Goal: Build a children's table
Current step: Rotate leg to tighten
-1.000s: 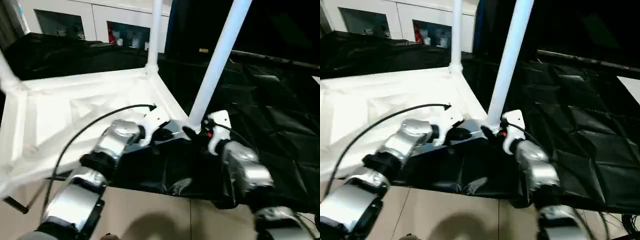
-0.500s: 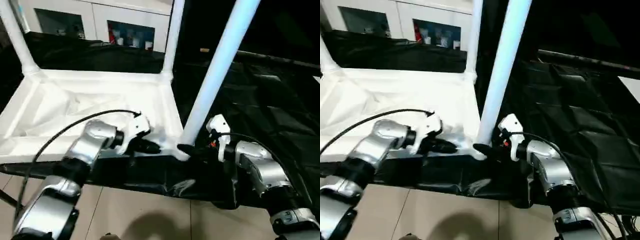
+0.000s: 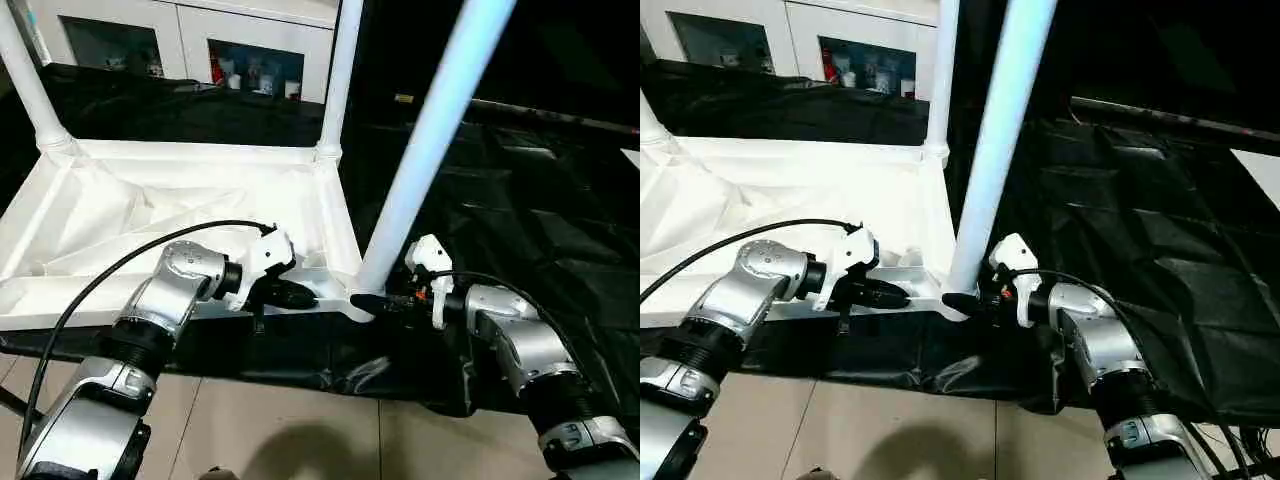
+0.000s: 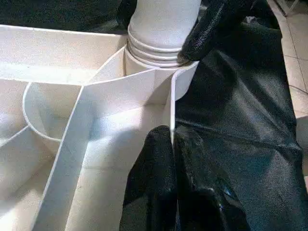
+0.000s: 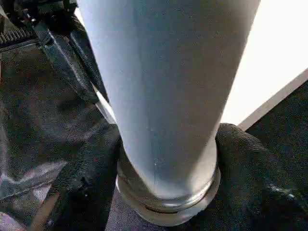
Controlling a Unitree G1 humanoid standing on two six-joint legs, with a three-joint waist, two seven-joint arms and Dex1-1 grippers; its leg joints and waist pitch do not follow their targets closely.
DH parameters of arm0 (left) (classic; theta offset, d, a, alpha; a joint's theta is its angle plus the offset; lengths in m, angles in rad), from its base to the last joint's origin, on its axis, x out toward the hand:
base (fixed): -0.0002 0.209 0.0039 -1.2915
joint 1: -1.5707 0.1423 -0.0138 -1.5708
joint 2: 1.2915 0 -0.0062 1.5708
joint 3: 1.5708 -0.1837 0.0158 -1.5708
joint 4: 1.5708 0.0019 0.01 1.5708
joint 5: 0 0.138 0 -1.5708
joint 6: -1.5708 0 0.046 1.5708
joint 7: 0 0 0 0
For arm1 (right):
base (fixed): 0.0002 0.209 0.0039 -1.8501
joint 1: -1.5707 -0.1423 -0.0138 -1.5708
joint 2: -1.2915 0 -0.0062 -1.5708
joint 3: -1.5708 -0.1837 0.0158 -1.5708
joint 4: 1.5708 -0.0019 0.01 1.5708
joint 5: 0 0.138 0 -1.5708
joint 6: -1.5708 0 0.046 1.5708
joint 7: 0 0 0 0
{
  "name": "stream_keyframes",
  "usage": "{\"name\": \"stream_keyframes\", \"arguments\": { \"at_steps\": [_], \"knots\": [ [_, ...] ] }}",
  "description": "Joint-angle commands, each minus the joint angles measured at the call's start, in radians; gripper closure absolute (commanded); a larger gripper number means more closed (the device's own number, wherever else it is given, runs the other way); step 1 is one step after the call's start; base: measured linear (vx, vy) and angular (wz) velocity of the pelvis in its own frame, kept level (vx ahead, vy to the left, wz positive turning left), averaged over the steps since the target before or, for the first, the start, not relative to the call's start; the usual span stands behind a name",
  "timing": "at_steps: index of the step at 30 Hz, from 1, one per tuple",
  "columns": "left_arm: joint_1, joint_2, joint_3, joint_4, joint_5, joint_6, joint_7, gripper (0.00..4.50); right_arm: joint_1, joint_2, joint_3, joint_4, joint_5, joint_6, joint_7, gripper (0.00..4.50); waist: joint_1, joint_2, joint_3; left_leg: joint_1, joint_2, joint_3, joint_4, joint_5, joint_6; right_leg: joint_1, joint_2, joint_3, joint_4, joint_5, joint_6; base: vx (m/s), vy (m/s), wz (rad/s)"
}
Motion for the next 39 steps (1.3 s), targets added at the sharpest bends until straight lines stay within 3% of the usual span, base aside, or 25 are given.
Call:
{"name": "stream_keyframes", "arguments": {
  "at_steps": [1, 5, 6, 7, 8, 9, 11, 15, 16, 17, 19, 26, 29, 30, 32, 34, 36, 37, 39],
  "knots": [
    [0.025, -0.028, -0.005, 0.009, -0.030, 0.010, -0.008, 4.50, 0.007, 0.010, -0.007, 0.000, 0.011, -0.004, -0.015, 1.82, 0.002, -0.004, -0.057, 0.003, 0.008, 0.008, -0.056, -0.159, 0.047, 0.047, -0.055, 0.034, -0.066, -0.158, -0.205, 0.000, 0.000, 0.00],
    [-0.014, -0.101, 0.004, 0.076, 0.016, -0.001, 0.161, 4.50, 0.000, 0.082, -0.047, 0.054, -0.019, 0.023, -0.221, 1.85, -0.002, -0.003, -0.053, 0.005, 0.008, 0.008, -0.060, -0.189, 0.031, 0.041, -0.055, 0.034, -0.074, -0.222, -0.188, 0.000, 0.000, 0.00],
    [-0.023, -0.117, 0.004, 0.091, 0.027, 0.001, 0.198, 4.50, -0.002, 0.100, -0.055, 0.064, -0.025, 0.031, -0.270, 1.85, -0.001, -0.002, -0.051, 0.009, 0.008, 0.008, -0.061, -0.209, 0.014, 0.037, -0.055, 0.035, -0.079, -0.263, -0.178, 0.000, 0.000, 0.00],
    [-0.036, -0.140, 0.003, 0.110, 0.040, 0.001, 0.246, 4.50, -0.008, 0.127, -0.072, 0.077, -0.028, 0.038, -0.339, 1.86, -0.004, -0.005, -0.053, 0.004, 0.007, 0.005, -0.063, -0.217, 0.003, 0.041, -0.058, 0.035, -0.079, -0.291, -0.166, 0.000, 0.000, 0.00],
    [-0.054, -0.176, 0.002, 0.137, 0.054, 0.005, 0.313, 4.50, -0.019, 0.166, -0.097, 0.097, -0.031, 0.052, -0.443, 1.86, -0.003, 0.000, -0.053, 0.005, 0.007, 0.003, -0.065, -0.220, -0.004, 0.042, -0.058, 0.034, -0.080, -0.301, -0.158, 0.000, 0.000, 0.00],
    [-0.062, -0.193, 0.001, 0.148, 0.059, 0.008, 0.340, 4.50, -0.025, 0.183, -0.109, 0.105, -0.032, 0.061, -0.489, 1.86, -0.003, -0.002, -0.053, 0.012, 0.008, 0.004, -0.064, -0.236, -0.012, 0.035, -0.056, 0.035, -0.084, -0.311, -0.154, 0.000, 0.000, 0.00],
    [-0.078, -0.227, -0.003, 0.170, 0.072, 0.017, 0.396, 4.50, -0.039, 0.211, -0.123, 0.126, -0.047, 0.066, -0.583, 1.86, -0.002, -0.004, -0.056, 0.008, 0.005, 0.004, -0.063, -0.229, -0.011, 0.039, -0.056, 0.036, -0.083, -0.311, -0.145, 0.000, 0.000, 0.00],
    [-0.110, -0.305, -0.013, 0.218, 0.100, 0.029, 0.503, 4.50, -0.054, 0.265, -0.087, 0.138, -0.100, 0.044, -0.666, 1.86, -0.001, -0.004, -0.056, 0.010, 0.004, 0.005, -0.062, -0.227, -0.004, 0.037, -0.054, 0.036, -0.083, -0.276, -0.143, 0.000, 0.000, 0.00],
    [-0.110, -0.305, -0.013, 0.218, 0.100, 0.029, 0.503, 4.50, -0.054, 0.265, -0.087, 0.138, -0.100, 0.044, -0.666, 1.86, 0.000, 0.004, -0.057, 0.009, 0.004, 0.005, -0.063, -0.225, -0.002, 0.038, -0.053, 0.036, -0.084, -0.251, -0.145, 0.000, 0.000, 0.00],
    [-0.124, -0.322, -0.016, 0.246, 0.115, 0.012, 0.528, 4.50, -0.054, 0.273, -0.055, 0.134, -0.130, 0.006, -0.651, 1.86, 0.000, 0.003, -0.057, 0.008, 0.004, 0.005, -0.062, -0.223, 0.000, 0.039, -0.052, 0.036, -0.082, -0.239, -0.146, 0.000, 0.000, 0.00],
    [-0.130, -0.326, -0.017, 0.259, 0.122, -0.002, 0.532, 4.50, -0.054, 0.279, -0.052, 0.131, -0.128, -0.018, -0.636, 1.86, 0.002, 0.002, -0.058, 0.006, 0.002, 0.005, -0.061, -0.212, 0.006, 0.041, -0.052, 0.036, -0.081, -0.224, -0.147, 0.000, 0.000, 0.00],
    [-0.112, -0.277, -0.009, 0.234, 0.100, -0.049, 0.434, 4.50, -0.054, 0.223, -0.072, 0.086, -0.051, -0.036, -0.472, 0.94, 0.003, -0.001, -0.058, 0.002, 0.003, 0.004, -0.061, -0.209, 0.034, 0.046, -0.054, 0.035, -0.080, -0.204, -0.158, 0.000, 0.000, 0.00],
    [-0.100, -0.248, -0.003, 0.216, 0.084, -0.069, 0.377, 4.50, -0.056, 0.176, -0.060, 0.078, -0.057, -0.031, -0.410, 0.83, 0.002, -0.002, -0.058, 0.002, 0.004, 0.006, -0.059, -0.198, 0.041, 0.047, -0.054, 0.035, -0.080, -0.195, -0.166, 0.000, 0.000, 0.00],
    [-0.087, -0.221, -0.001, 0.196, 0.069, -0.082, 0.318, 4.50, -0.054, 0.140, -0.056, 0.063, -0.047, -0.022, -0.346, 0.83, 0.003, 0.001, -0.057, 0.002, 0.004, 0.004, -0.061, -0.200, 0.041, 0.048, -0.055, 0.034, -0.080, -0.206, -0.168, 0.000, 0.000, 0.00],
    [-0.057, -0.167, 0.004, 0.148, 0.028, -0.097, 0.180, 4.50, -0.048, 0.075, -0.054, 0.033, -0.030, -0.004, -0.213, 0.83, 0.003, -0.005, -0.058, 0.000, 0.006, 0.003, -0.060, -0.199, 0.048, 0.053, -0.055, 0.033, -0.081, -0.214, -0.169, 0.000, 0.000, 0.00],
    [-0.056, -0.165, 0.004, 0.146, 0.027, -0.097, 0.177, 4.50, -0.047, 0.073, -0.054, 0.032, -0.030, -0.004, -0.211, 0.83, 0.001, 0.001, -0.058, 0.005, 0.009, 0.007, -0.058, -0.189, 0.057, 0.044, -0.054, 0.036, -0.076, -0.182, -0.187, 0.000, 0.000, 0.00],
    [-0.029, -0.121, 0.003, 0.097, -0.004, -0.081, 0.075, 4.50, -0.039, 0.028, -0.048, 0.011, -0.016, 0.006, -0.127, 0.83, 0.002, 0.002, -0.059, 0.003, 0.010, 0.007, -0.058, -0.174, 0.058, 0.046, -0.054, 0.035, -0.071, -0.149, -0.203, 0.000, 0.000, 0.00],
    [-0.023, -0.110, 0.002, 0.086, -0.011, -0.076, 0.053, 4.50, -0.038, 0.016, -0.045, 0.009, -0.015, 0.004, -0.107, 0.83, 0.004, -0.004, -0.059, 0.002, 0.011, 0.006, -0.058, -0.165, 0.060, 0.049, -0.056, 0.034, -0.066, -0.130, -0.211, 0.000, 0.000, 0.00],
    [-0.010, -0.089, 0.003, 0.064, -0.025, -0.064, 0.012, 4.50, -0.036, -0.002, -0.039, 0.008, -0.015, 0.000, -0.076, 0.83, 0.004, -0.002, -0.059, 0.005, 0.011, 0.009, -0.057, -0.158, 0.060, 0.046, -0.053, 0.033, -0.065, -0.115, -0.219, 0.000, 0.000, 0.00]
  ]
}}
